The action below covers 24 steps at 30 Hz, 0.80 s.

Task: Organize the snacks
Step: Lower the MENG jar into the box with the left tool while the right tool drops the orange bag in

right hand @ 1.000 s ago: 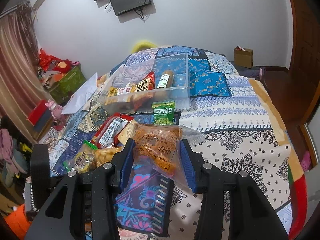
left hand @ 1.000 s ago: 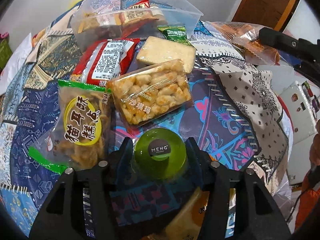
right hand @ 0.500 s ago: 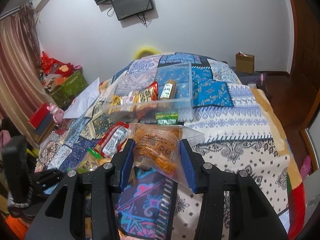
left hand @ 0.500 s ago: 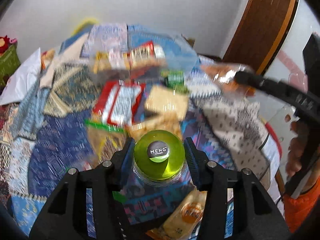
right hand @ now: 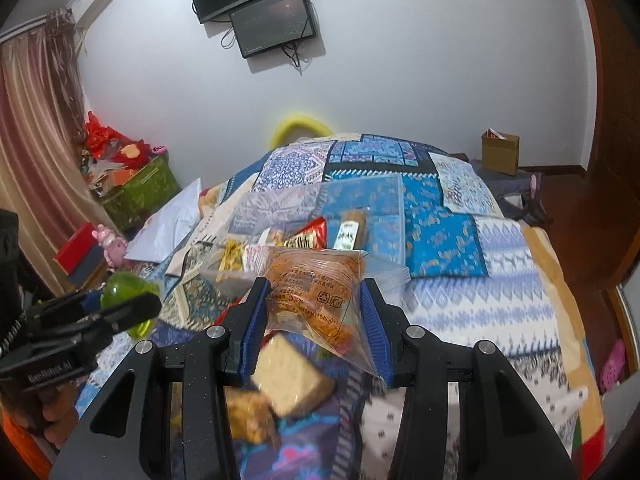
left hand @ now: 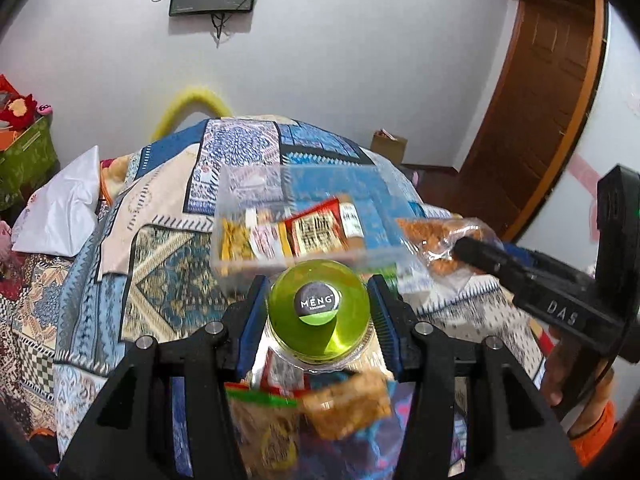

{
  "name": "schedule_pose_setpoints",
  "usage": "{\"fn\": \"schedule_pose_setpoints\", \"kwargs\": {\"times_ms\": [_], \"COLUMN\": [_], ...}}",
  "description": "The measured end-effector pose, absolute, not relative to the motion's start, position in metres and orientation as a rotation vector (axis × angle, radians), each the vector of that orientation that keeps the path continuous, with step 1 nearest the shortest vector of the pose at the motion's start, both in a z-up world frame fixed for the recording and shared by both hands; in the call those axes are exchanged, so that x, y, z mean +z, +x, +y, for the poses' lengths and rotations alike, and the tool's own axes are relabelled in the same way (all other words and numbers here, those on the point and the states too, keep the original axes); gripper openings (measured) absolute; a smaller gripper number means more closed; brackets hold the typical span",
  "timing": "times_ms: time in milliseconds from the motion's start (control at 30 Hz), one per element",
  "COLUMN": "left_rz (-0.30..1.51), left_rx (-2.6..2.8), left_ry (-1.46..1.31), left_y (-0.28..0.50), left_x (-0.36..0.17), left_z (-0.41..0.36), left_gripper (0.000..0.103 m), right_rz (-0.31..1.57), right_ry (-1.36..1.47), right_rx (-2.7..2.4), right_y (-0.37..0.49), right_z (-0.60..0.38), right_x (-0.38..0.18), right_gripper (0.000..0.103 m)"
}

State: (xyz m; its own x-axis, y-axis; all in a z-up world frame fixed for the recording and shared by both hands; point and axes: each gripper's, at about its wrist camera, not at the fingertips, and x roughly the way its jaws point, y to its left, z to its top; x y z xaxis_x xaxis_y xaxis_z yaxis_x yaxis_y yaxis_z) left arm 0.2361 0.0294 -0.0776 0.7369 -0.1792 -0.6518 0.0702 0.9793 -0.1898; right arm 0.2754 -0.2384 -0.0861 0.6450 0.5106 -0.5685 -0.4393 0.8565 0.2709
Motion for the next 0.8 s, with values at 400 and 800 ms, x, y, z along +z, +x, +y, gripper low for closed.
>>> {"fn": "schedule_pose_setpoints", "kwargs": {"times_ms": [400, 800], "left_rz": [0.780, 0.865], "left_rx": [-0.107, -0.065], "left_ry": [-0.186, -0.191], "left_y": [0.315, 0.379], "left_x": [-0.108, -0.158], "left_z": [0.044, 0.040], "left_gripper": [0.049, 0.049], "right_rz": [0.706, 0.765], "right_ry": [0.092, 0.046], "right_rx": [0.525, 0.514], "right_y": [0.338, 0.360], "right_z": [-0.210, -0.195], "right_x": [-0.104, -0.139], "right_gripper": [0.042, 0.043]}}
